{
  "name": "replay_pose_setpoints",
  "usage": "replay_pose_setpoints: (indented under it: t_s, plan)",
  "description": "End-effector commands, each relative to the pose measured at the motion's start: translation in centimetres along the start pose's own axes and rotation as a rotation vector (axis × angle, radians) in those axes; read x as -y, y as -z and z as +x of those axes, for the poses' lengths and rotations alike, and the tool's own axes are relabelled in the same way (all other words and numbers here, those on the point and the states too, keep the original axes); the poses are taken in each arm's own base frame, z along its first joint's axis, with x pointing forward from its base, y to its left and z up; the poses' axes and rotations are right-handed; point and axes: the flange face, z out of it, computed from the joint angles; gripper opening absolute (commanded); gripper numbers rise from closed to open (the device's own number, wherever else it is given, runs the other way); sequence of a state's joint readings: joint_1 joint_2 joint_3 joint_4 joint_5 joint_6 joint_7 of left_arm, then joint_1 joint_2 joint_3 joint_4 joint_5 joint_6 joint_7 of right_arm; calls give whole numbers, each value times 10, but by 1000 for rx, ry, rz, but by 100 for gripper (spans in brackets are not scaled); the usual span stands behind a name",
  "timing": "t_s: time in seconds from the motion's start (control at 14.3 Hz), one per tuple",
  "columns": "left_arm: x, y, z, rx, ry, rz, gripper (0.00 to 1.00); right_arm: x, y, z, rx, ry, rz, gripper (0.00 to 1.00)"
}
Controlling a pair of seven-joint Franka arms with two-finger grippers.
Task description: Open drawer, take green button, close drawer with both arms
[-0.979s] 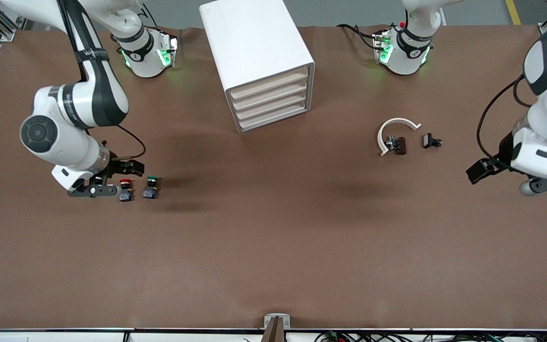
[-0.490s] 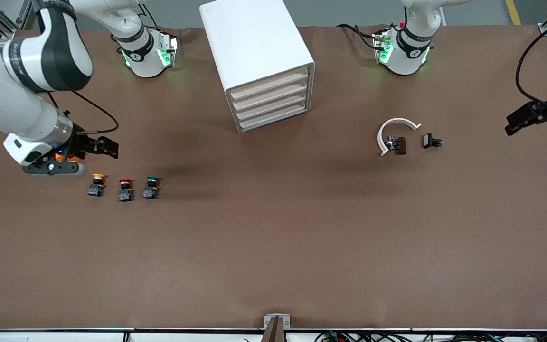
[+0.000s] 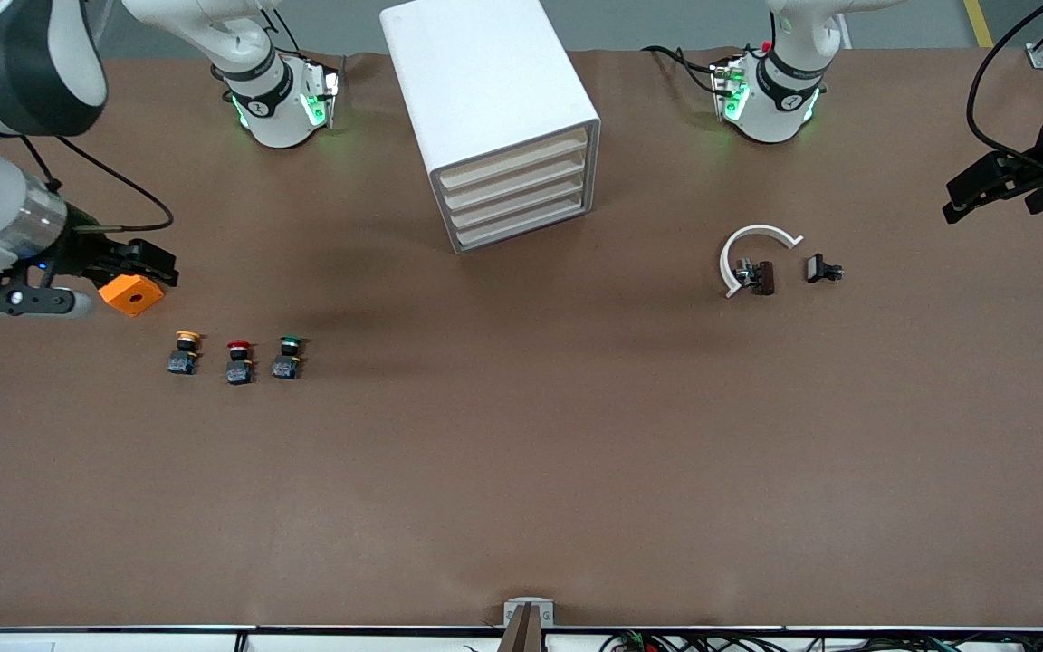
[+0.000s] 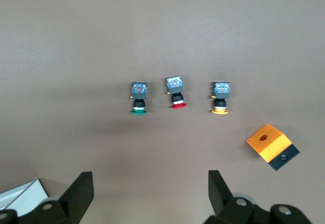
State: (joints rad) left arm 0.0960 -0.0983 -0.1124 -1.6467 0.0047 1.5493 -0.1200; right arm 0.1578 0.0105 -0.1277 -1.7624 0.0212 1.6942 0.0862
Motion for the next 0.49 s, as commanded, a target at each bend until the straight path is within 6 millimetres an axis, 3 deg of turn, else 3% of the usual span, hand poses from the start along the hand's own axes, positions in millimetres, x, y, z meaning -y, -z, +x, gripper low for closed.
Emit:
replay_pose_setpoints:
  t_s: [0.0, 0.21, 0.42]
  plan:
    - [1, 4, -9, 4, -4, -12, 100, -17, 21, 0, -6, -14, -12, 100]
    - [4, 1, -7, 10, -10, -12, 100, -34, 34, 0, -8, -3, -10, 100]
    - [4, -4, -4, 21, 8, -11, 100, -42, 61, -5, -20, -17, -9, 100]
